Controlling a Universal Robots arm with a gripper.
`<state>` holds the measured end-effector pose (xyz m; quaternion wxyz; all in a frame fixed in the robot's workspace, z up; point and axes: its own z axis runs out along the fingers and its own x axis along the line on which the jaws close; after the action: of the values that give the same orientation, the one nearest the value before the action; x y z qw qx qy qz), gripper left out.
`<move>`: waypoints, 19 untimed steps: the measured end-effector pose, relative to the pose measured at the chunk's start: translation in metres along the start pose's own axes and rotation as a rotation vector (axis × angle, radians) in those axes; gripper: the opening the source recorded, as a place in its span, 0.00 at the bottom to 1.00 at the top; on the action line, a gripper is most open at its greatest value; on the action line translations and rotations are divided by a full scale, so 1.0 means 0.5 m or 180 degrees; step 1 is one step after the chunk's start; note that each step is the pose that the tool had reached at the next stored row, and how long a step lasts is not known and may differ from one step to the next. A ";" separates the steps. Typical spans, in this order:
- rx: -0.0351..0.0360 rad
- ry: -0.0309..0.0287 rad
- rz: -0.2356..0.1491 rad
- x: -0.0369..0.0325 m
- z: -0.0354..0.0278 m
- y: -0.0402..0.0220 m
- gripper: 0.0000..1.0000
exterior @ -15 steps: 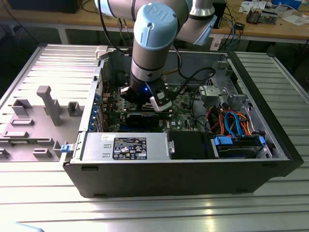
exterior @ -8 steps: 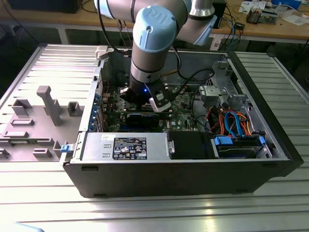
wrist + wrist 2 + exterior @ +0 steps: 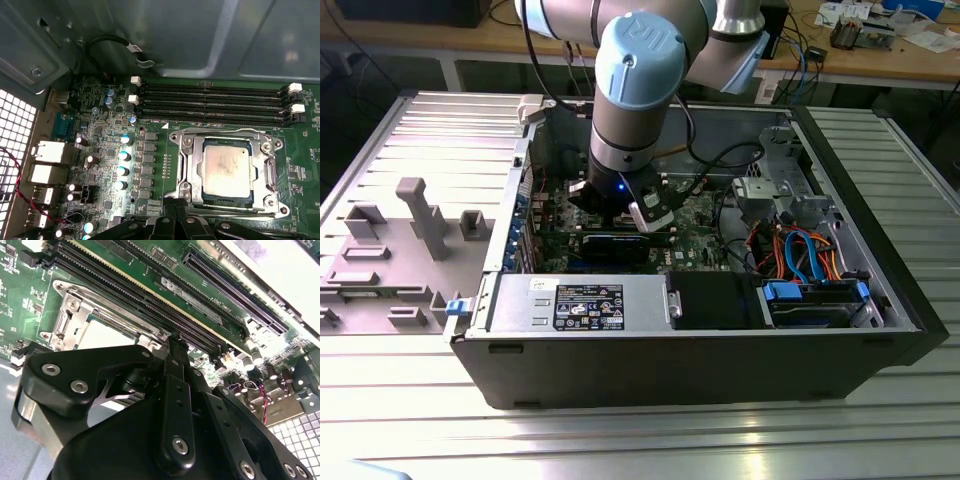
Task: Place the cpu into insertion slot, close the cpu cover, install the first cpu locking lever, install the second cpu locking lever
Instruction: 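Install the second cpu locking lever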
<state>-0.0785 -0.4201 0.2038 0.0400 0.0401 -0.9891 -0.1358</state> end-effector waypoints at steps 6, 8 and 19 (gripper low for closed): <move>-0.0014 -0.0001 -0.0001 0.000 0.000 0.000 0.11; -0.0016 -0.0001 -0.0002 0.000 0.000 0.000 0.11; -0.0018 -0.0002 0.0001 0.004 0.001 0.001 0.11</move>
<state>-0.0803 -0.4198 0.2035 0.0398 0.0398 -0.9887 -0.1386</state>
